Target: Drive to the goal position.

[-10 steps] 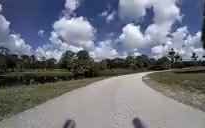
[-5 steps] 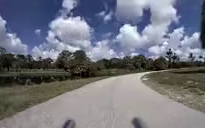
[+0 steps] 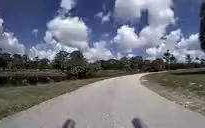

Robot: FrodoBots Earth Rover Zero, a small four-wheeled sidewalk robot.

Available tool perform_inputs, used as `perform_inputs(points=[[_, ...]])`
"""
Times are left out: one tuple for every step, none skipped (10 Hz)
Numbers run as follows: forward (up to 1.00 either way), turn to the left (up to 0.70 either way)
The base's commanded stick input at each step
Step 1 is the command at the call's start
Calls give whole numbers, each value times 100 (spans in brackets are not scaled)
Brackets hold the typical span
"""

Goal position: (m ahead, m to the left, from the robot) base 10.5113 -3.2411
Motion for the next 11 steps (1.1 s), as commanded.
perform_inputs(points=[[70, 0], [70, 0], [70, 0], [70, 0], [70, 0], [70, 0], [70, 0], [70, 0], [70, 0], [70, 0], [70, 0]])
